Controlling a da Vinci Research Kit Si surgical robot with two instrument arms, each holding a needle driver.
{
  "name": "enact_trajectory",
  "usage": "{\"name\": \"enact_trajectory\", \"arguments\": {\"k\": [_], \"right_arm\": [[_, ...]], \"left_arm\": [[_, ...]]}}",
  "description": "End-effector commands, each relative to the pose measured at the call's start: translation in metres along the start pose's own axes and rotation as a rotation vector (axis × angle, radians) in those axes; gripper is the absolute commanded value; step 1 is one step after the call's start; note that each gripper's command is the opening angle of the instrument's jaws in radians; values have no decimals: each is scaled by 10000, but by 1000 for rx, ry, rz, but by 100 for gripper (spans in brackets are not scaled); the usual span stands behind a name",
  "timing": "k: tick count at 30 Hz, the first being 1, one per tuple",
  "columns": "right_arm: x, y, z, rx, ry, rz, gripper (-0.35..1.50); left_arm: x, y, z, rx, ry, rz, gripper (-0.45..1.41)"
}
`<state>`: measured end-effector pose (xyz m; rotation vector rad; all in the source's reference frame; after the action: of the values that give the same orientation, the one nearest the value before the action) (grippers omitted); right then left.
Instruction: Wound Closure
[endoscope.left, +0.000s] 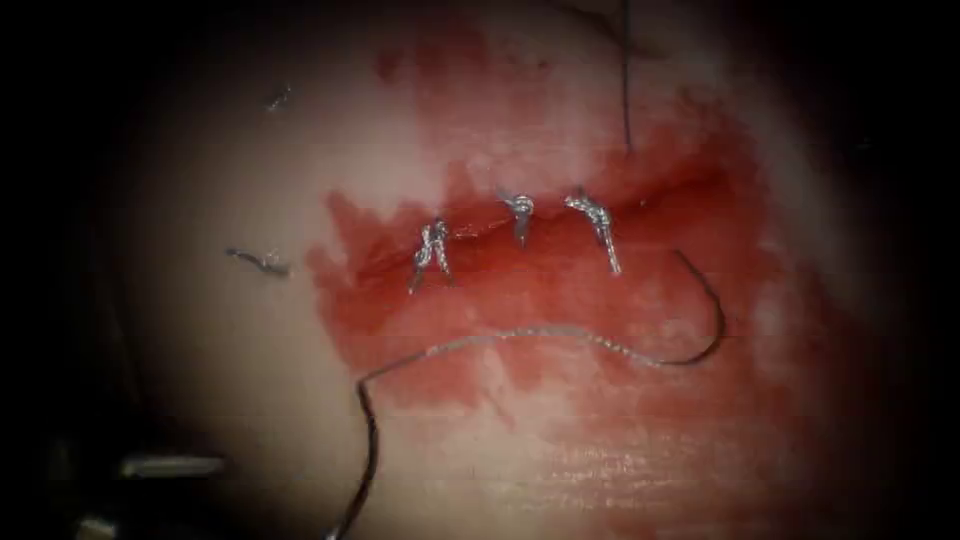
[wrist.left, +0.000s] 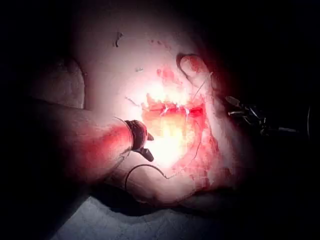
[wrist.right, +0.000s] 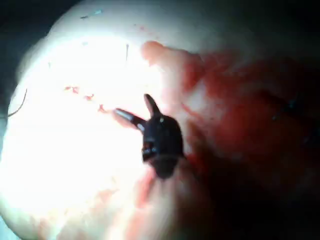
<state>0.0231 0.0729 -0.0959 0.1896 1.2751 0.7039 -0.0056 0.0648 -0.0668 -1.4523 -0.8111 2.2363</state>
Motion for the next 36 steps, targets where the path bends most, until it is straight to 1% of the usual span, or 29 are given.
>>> {"name": "enact_trajectory", "arguments": {"k": [1,2,4,5,6,9,10,11,14,15,16,17,18,19,20,21,23,25,26,29,31,33,36], "right_arm": [[-8,-3,13,1,1,-3,145],[-8,-3,13,1,1,-3,145],[-13,-6,17,0,-12,-14,145],[-14,-7,18,1,-17,-15,145],[-15,-9,19,0,-23,-17,146],[-15,-12,21,-1,-22,-17,146],[-15,-13,20,0,-23,-16,146],[-15,-13,20,0,-23,-16,146],[-16,-15,19,1,-25,-17,146],[-16,-16,19,1,-25,-17,146],[-16,-16,19,1,-25,-17,146],[-17,-18,19,1,-25,-18,146],[-17,-18,19,1,-25,-18,146],[-17,-19,19,1,-25,-18,146],[-17,-19,19,1,-25,-18,146],[-19,-21,19,1,-28,-20,146],[-19,-23,20,-1,-28,-20,146],[-20,-23,21,-2,-27,-21,146],[-20,-24,23,-3,-30,-21,146],[-22,-27,26,-8,-36,-23,146],[-23,-28,28,-7,-38,-24,146],[-25,-31,32,-4,-41,-26,146],[-26,-34,35,-1,-42,-27,146]], "left_arm": [[10,-7,1,18,-5,1,78],[10,-7,1,18,-5,1,78],[32,-7,-17,51,1,-21,78],[36,-4,-23,66,1,-26,78],[37,-1,-30,106,-7,-32,78],[34,-6,-36,159,-22,-51,78],[36,-11,-27,190,-29,-36,78],[36,-11,-19,191,-28,-35,78],[35,-7,21,165,-15,-27,77],[34,-6,42,167,-11,-26,77],[34,-6,42,167,-11,-26,77],[35,-10,102,215,-8,-24,75],[35,-10,102,215,-8,-24,75],[34,-14,139,250,8,-25,74],[34,-14,139,250,8,-25,74],[27,-18,196,308,64,-72,74],[20,-19,227,339,108,-115,74],[14,-20,248,357,130,-158,73],[11,-21,259,387,140,-196,73],[4,-25,274,468,151,-253,73],[1,-26,278,496,154,-266,74],[-1,-27,278,562,153,-279,76],[-1,-27,277,624,141,-269,76]]}}
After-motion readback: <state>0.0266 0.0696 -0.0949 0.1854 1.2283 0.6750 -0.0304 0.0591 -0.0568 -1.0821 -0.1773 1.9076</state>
